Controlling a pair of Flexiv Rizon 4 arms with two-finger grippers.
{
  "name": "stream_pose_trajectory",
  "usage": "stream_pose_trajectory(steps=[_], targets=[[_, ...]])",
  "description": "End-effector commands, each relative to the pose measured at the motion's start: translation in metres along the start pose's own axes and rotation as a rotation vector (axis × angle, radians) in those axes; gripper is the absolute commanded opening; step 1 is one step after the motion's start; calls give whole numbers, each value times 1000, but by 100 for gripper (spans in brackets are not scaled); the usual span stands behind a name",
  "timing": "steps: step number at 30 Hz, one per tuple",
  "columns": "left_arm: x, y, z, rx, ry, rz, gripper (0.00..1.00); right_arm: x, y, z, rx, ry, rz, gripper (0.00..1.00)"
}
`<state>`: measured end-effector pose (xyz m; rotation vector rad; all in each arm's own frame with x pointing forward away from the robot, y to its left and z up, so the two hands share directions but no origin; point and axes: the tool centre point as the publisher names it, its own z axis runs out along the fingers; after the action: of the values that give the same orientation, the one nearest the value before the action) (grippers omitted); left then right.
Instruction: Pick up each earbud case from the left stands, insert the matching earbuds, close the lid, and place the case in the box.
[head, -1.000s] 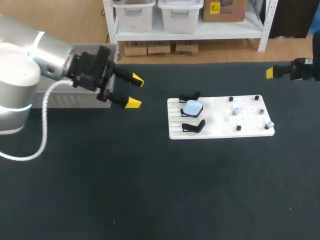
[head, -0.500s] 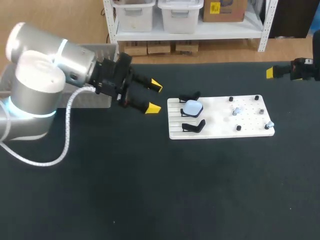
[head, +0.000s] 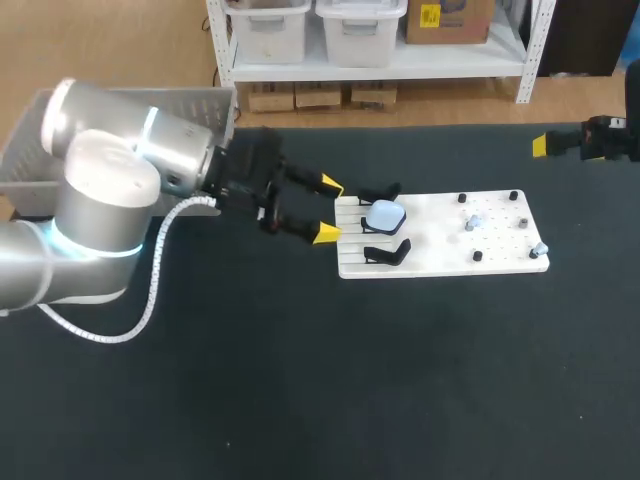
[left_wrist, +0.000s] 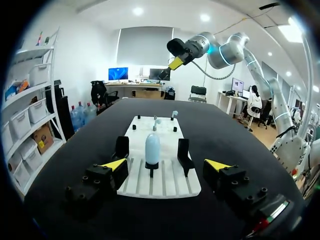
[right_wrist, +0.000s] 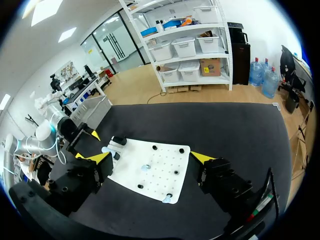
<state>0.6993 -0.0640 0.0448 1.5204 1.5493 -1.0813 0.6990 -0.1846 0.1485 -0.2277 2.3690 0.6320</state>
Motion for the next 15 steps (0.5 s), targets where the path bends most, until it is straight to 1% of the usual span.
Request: stream_pose_trajectory(steps=[1, 6, 10, 12, 15], targets=[[3, 3, 7, -11, -21, -2, 100, 0, 0, 0, 2, 1, 0, 100], [5, 5, 14, -10, -26, -8, 100, 0, 0, 0, 2, 1, 0, 100], [7, 11, 18, -10, -26, -10, 100, 0, 0, 0, 2, 1, 0, 100], [7, 15, 19, -8, -25, -10, 95, 0, 0, 0, 2, 1, 0, 100], [7, 19, 21, -2, -26, -9, 93, 0, 0, 0, 2, 1, 0, 100]])
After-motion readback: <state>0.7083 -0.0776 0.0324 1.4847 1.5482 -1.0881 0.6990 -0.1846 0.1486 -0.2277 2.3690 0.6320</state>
